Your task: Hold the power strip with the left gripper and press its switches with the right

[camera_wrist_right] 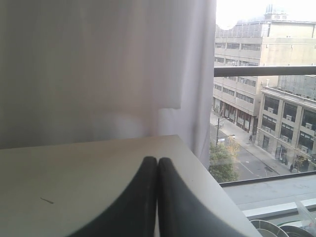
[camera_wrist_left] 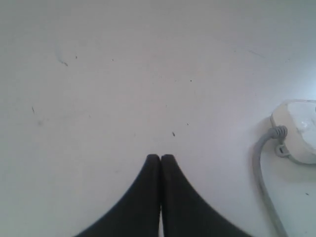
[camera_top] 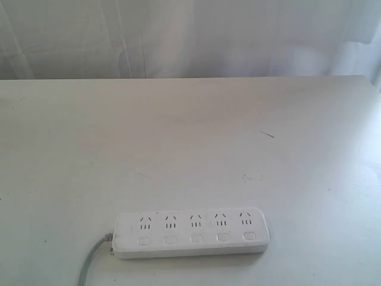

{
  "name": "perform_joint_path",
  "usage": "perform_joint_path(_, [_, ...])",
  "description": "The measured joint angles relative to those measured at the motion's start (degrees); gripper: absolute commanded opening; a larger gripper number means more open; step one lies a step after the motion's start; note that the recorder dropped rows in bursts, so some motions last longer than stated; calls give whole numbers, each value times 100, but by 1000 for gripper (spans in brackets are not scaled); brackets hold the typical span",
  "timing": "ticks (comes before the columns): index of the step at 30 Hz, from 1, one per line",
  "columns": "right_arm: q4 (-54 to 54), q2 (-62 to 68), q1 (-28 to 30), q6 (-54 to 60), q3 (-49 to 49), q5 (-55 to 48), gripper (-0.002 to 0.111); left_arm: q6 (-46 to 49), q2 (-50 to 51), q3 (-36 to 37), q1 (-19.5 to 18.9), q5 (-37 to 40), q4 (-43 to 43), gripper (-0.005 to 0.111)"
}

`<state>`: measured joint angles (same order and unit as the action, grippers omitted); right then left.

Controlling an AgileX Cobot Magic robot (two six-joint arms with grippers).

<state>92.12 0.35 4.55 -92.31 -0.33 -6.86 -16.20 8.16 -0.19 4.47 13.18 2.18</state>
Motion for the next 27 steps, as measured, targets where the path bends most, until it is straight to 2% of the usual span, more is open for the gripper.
perform_joint_path(7, [0,0,0,0,0,-8,0,1520,-675,0,-72,12,-218,0])
perform_joint_path(11, [0,0,0,0,0,-8,0,2346,-779,0,-348,12,-263,0])
perform_joint_path(15, [0,0,0,0,0,-23,0,2555,-793,0,-577,56,-124,0])
perform_joint_path(22, [0,0,0,0,0,-23,0,2652,-793,0,-590,266,115,0])
perform_joint_path(27, [0,0,0,0,0,-23,0,2370,-793,0,-590,291,244,0])
